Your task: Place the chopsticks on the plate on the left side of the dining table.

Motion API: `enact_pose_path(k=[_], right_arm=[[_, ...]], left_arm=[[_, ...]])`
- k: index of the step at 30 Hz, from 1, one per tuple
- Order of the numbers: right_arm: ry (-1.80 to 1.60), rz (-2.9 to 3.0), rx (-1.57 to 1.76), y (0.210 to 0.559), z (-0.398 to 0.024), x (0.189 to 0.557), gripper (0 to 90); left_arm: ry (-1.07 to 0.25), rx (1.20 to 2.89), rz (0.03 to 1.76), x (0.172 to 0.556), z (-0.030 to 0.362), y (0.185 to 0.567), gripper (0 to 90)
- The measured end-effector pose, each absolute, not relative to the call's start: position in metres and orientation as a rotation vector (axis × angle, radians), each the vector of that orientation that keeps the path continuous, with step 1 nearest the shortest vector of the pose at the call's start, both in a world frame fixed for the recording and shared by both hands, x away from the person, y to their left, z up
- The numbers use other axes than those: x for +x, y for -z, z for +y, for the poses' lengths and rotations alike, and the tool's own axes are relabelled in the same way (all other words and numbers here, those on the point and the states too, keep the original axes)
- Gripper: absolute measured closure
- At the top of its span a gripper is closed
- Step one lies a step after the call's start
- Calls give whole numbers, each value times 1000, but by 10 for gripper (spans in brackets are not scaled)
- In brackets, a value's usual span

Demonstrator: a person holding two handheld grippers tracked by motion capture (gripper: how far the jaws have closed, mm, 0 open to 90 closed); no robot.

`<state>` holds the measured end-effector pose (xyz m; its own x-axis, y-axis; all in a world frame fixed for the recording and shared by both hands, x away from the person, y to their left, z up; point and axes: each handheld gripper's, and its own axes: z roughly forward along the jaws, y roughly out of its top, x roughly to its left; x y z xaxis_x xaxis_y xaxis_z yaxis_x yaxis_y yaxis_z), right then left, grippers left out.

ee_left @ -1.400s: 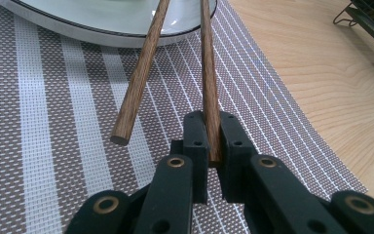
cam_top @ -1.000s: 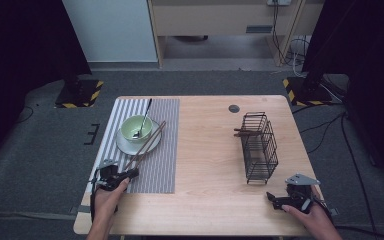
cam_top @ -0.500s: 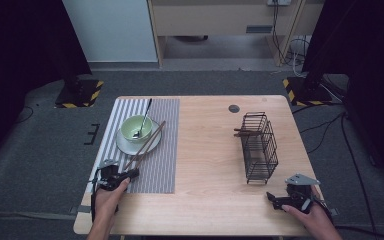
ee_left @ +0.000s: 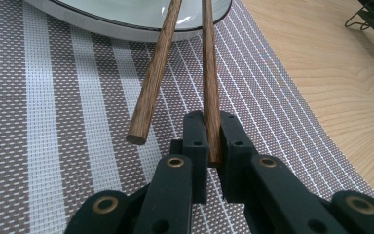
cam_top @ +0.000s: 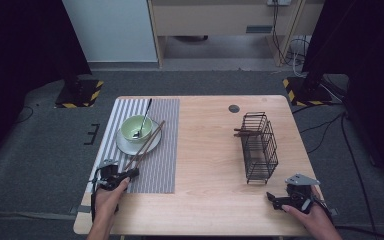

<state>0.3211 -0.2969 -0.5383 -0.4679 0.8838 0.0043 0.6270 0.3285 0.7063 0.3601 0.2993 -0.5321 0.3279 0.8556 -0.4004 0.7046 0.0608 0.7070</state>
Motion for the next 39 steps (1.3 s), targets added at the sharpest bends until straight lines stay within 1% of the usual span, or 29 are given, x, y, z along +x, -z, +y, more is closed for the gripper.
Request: enact_pose_path(k=[39], right_arm=[[-920, 2217, 1336, 538, -297, 321, 4]], left_arm=[[-216, 1655, 1448, 360, 299, 532, 828]])
